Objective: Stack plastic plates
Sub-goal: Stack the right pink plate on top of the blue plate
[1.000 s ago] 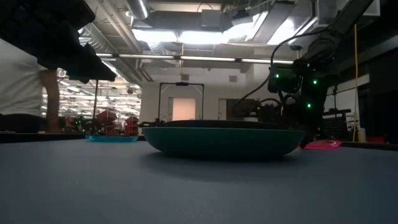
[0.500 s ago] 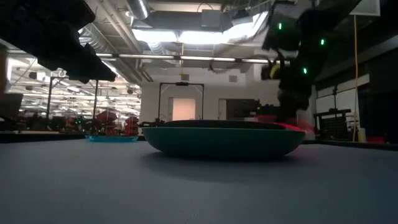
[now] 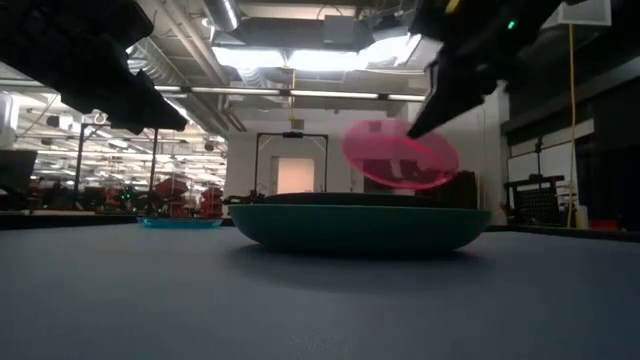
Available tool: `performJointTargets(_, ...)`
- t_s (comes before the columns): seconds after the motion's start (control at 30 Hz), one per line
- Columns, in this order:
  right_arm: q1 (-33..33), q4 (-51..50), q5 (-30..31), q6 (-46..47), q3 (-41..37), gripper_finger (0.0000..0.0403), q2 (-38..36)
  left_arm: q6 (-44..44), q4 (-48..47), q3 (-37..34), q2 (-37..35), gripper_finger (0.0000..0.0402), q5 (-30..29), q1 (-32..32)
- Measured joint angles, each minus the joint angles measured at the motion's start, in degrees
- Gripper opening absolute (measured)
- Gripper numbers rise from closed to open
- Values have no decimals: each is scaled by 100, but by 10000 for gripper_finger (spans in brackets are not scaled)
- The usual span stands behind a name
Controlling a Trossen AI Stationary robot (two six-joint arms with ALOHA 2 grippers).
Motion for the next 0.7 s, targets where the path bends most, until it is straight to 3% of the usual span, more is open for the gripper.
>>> performJointTargets(0.33, 430, 964, -768, -629, 3, 0, 332, -2, -2, 2, 0, 87, 23, 0)
performJointTargets(0.7, 422, 1137, -797, -861, 2, 0, 1198, -2, -1, 2, 0, 87, 24, 0)
